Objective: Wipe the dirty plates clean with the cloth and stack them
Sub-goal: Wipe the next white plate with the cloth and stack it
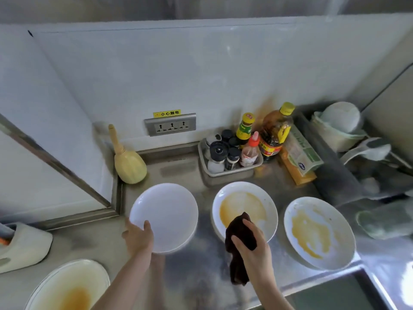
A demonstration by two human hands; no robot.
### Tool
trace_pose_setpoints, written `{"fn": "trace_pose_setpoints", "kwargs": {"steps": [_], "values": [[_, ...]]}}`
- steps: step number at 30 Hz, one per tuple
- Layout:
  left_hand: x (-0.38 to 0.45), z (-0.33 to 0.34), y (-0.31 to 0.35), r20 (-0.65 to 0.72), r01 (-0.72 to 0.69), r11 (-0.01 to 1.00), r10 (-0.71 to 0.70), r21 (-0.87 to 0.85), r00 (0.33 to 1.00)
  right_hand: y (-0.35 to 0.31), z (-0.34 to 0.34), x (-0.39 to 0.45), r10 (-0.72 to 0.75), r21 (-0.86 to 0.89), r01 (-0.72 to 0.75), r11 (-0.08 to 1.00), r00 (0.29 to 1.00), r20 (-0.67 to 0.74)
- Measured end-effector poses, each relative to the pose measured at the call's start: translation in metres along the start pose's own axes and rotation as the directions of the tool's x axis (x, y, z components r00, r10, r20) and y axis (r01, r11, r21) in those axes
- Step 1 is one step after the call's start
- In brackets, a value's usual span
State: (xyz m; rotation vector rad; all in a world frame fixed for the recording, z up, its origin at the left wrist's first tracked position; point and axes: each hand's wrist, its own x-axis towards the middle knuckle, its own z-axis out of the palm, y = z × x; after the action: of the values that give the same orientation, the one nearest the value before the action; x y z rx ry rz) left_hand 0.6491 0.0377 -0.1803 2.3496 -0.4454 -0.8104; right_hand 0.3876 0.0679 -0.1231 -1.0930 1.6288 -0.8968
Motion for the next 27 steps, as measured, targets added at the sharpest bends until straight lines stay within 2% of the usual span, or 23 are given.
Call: {"fn": "trace_pose_setpoints", "kwargs": {"steps": [5,6,8,10,12,14,15,17,19,21,24,27], "values": [[-0.019,0.01,0.01,-0.073,0.081,0.988,-0.071,0.133,0.995,0.008,-0.046,-0.007,0.01,0.008,-0.01,1.0,0.998,-0.069],[-0.029,0.014,0.015,-0.097,0.027,0.987,-0.012,0.156,0.995,0.011,-0.058,-0.008,0.02,0.016,-0.019,1.0,0.996,-0.088],[-0.059,0.031,0.026,-0.07,-0.198,0.958,0.217,0.207,0.974,0.018,-0.086,-0.011,0.051,0.039,-0.046,0.998,0.99,-0.129],[-0.097,0.058,0.039,0.026,-0.436,0.869,0.443,0.236,0.896,0.029,-0.116,-0.012,0.081,0.055,-0.073,0.996,0.983,-0.162],[-0.138,0.089,0.053,0.128,-0.579,0.791,0.564,0.197,0.816,0.039,-0.147,-0.011,0.119,0.065,-0.109,0.992,0.975,-0.188],[-0.179,0.118,0.064,0.277,-0.653,0.753,0.612,0.083,0.741,0.05,-0.175,-0.008,0.149,0.078,-0.135,0.988,0.964,-0.22],[-0.201,0.132,0.065,0.38,-0.636,0.771,0.585,0.014,0.717,0.056,-0.188,-0.006,0.164,0.093,-0.146,0.985,0.959,-0.233],[-0.238,0.16,0.061,0.564,-0.571,0.821,0.479,-0.015,0.673,0.067,-0.209,-0.002,0.186,0.127,-0.158,0.979,0.95,-0.252],[-0.266,0.188,0.05,0.647,-0.477,0.878,0.342,0.038,0.681,0.077,-0.224,0.002,0.208,0.148,-0.174,0.974,0.942,-0.265],[-0.284,0.21,0.042,0.653,-0.345,0.934,0.206,0.091,0.729,0.088,-0.235,0.008,0.225,0.164,-0.186,0.969,0.938,-0.265],[-0.298,0.231,0.039,0.547,-0.123,0.992,0.083,0.036,0.833,0.091,-0.242,0.019,0.234,0.161,-0.202,0.966,0.948,-0.216],[-0.3,0.243,0.035,0.461,-0.064,0.998,0.053,0.008,0.886,0.089,-0.239,0.032,0.228,0.092,-0.221,0.971,0.971,-0.066]]}}
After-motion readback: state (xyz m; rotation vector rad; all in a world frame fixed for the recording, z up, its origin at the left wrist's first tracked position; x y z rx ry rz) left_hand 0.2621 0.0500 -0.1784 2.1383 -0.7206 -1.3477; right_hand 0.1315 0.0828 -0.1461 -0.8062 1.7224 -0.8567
